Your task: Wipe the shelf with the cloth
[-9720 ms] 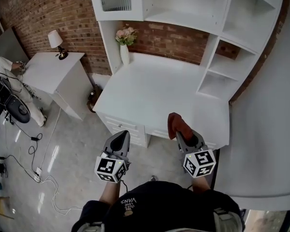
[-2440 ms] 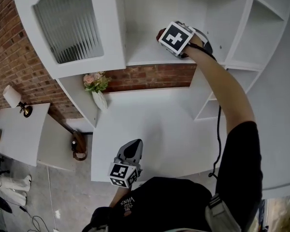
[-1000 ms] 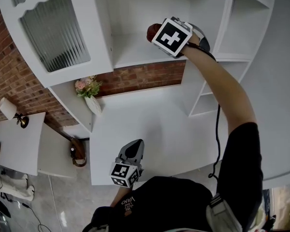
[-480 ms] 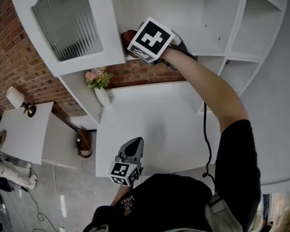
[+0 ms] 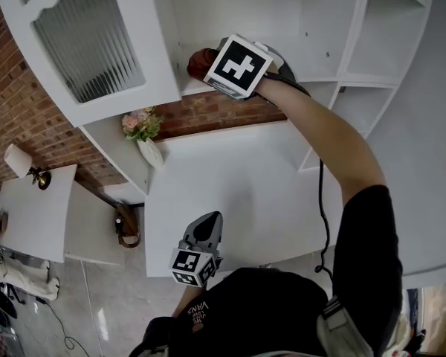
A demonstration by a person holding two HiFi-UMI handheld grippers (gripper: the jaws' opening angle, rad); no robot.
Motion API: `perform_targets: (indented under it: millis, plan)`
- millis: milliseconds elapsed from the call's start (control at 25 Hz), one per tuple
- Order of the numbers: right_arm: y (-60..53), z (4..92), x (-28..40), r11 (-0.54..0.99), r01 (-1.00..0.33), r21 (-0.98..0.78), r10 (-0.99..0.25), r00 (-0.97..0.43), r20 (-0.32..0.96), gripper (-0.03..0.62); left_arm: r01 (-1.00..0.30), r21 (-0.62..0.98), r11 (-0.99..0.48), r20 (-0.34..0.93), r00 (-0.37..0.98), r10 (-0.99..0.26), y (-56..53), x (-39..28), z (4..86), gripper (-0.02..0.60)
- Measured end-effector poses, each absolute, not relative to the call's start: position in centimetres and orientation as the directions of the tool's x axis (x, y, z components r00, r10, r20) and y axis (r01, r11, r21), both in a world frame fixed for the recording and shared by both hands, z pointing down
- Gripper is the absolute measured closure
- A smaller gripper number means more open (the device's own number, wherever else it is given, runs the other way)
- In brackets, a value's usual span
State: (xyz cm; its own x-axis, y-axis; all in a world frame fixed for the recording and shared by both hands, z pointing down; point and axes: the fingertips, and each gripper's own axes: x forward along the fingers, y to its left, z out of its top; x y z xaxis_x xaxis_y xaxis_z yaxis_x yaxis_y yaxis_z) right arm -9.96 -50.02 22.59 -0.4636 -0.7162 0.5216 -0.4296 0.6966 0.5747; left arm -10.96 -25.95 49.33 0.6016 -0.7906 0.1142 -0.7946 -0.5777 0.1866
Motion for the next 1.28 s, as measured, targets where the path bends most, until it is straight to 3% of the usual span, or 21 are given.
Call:
perform_targets:
  millis: [680, 1080, 1280]
  plan:
    - [-51.6, 23.5, 9.7, 0.507, -0.562, 0.653, -0.830, -0.115, 0.545, 0.505, -0.659, 0.189, -0.728, 0.096, 0.750, -0.654, -28.6, -4.0, 49.4, 0.574]
    - [-51.2, 22.8, 16.8, 0.385, -0.487, 0.784, -0.871, 0.089, 0.484, 0.505, -0.622, 0.189, -0.760, 0.100, 0.782, -0.615, -29.3, -2.8, 49.5, 0.574]
    - [-50.9, 23.0, 18.1, 0.356, -0.483, 0.800, -0.879, 0.117, 0.462, 0.505, -0.619, 0.187, -0.763, 0.106, 0.785, -0.611, -29.3, -2.9, 49.6, 0.574]
